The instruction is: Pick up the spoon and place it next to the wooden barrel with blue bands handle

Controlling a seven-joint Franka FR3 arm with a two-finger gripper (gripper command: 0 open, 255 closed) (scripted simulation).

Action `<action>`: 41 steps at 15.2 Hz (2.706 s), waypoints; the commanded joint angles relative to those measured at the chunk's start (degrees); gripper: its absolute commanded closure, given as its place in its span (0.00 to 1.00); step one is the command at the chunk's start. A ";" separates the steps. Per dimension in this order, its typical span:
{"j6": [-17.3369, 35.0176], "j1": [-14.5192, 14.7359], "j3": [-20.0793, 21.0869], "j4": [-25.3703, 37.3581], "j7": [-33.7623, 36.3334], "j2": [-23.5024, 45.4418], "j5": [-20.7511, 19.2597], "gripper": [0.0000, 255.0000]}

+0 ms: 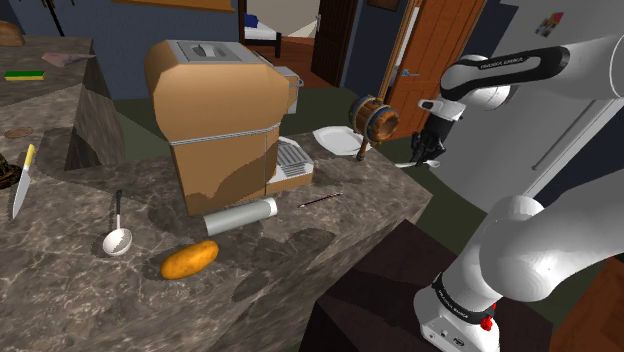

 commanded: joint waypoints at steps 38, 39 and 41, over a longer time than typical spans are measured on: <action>23.11 12.14 -13.42 -7.62 -25.48 28.66 28.14 0.00; 23.11 12.14 -13.42 -7.62 -25.48 28.66 28.14 0.00; 23.11 12.14 -13.42 -7.62 -25.48 28.66 28.14 0.00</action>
